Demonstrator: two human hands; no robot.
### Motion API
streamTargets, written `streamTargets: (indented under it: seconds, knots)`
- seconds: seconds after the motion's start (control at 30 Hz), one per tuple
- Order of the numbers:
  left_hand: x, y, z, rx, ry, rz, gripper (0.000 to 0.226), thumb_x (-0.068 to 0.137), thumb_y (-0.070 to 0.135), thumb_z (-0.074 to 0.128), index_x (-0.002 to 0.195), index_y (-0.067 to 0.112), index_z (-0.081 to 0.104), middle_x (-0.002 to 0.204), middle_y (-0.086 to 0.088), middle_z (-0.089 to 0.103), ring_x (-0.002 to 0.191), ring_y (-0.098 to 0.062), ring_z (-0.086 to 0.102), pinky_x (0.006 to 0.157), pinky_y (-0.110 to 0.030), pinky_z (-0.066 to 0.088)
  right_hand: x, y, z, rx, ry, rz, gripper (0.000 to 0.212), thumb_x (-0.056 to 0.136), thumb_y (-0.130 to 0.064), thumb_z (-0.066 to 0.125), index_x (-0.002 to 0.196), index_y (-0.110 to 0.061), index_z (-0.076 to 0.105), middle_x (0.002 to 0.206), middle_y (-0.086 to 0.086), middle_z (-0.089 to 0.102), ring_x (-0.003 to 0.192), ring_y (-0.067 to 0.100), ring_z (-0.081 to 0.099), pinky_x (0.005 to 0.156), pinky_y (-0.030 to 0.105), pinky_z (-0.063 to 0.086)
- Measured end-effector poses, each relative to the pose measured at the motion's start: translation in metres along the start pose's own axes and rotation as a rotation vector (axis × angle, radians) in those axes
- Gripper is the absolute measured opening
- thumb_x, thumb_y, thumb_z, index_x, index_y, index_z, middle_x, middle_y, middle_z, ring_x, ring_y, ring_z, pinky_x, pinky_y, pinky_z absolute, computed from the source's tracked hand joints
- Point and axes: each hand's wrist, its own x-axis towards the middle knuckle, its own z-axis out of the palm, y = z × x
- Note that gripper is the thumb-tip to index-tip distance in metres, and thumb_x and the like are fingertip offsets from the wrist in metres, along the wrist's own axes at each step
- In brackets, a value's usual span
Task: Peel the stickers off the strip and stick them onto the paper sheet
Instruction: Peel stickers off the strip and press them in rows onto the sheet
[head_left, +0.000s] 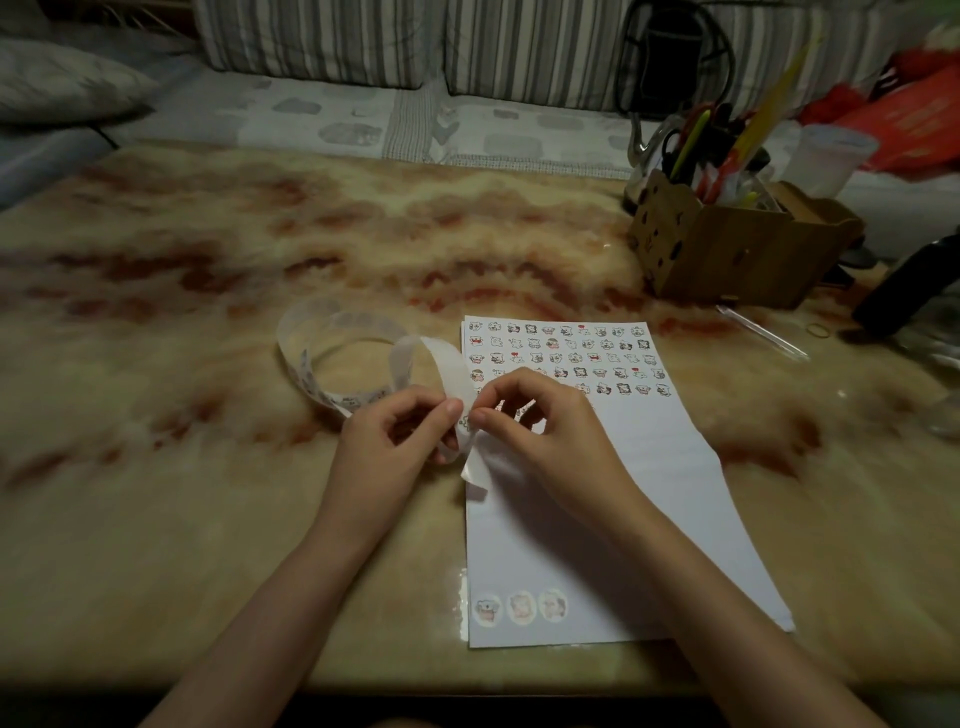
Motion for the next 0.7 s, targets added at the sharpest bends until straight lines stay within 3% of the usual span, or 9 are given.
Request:
streamTargets:
  seconds: [0.1,0.27,0.47,0.6,0.7]
  knots:
    - [0.000,0.000,0.000,0.002,0.005,-0.009,0.013,0.088,0.008,0.061,0.079,0.003,0.069,0.061,0.003,0.063,0.052,-0.003,0.056,0.058,-0.012,0.045,-0.002,0.001,0.001,-0.106,0.001,-0.070,0.005,0.087,-0.015,0.065,0.082,-0.013,0.063,0.087,-0.006,0.064,0.078,0.012,0.056,0.070,0.030,0.046]
    - [0.002,-0.002,-0.001,0.026,0.041,-0.028,0.016,0.089,0.010,0.060,0.076,0.004,0.067,0.061,0.000,0.066,0.052,-0.006,0.058,0.059,-0.013,0.046,-0.008,0.000,-0.002,-0.077,-0.005,-0.118,0.005,0.088,-0.015,0.060,0.083,-0.014,0.060,0.088,-0.010,0.059,0.083,0.010,0.055,0.070,0.018,0.040]
    - [0.000,-0.002,0.000,0.034,0.031,-0.048,0.016,0.090,0.010,0.060,0.077,0.004,0.067,0.062,-0.001,0.066,0.055,-0.003,0.059,0.058,-0.014,0.046,0.002,-0.001,-0.031,0.111,0.145,0.044,0.012,0.084,-0.007,0.068,0.077,-0.016,0.064,0.073,-0.008,0.067,0.064,0.007,0.058,0.061,0.016,0.044]
    - [-0.001,-0.003,0.000,0.072,0.013,-0.050,0.015,0.089,0.013,0.061,0.077,0.007,0.069,0.066,0.000,0.068,0.059,-0.001,0.060,0.060,-0.012,0.045,0.015,0.010,-0.066,0.067,0.172,0.271,0.011,0.083,-0.004,0.068,0.076,-0.011,0.064,0.069,0.001,0.063,0.046,-0.004,0.050,0.043,0.005,0.034]
    - [-0.001,-0.004,0.000,0.089,-0.015,-0.055,0.016,0.089,0.015,0.061,0.077,0.008,0.069,0.068,-0.002,0.069,0.060,-0.001,0.060,0.060,-0.012,0.043,0.018,0.026,-0.090,-0.020,0.159,0.407,0.007,0.083,-0.001,0.067,0.078,-0.005,0.067,0.064,0.003,0.062,0.040,-0.003,0.048,0.041,0.007,0.033]
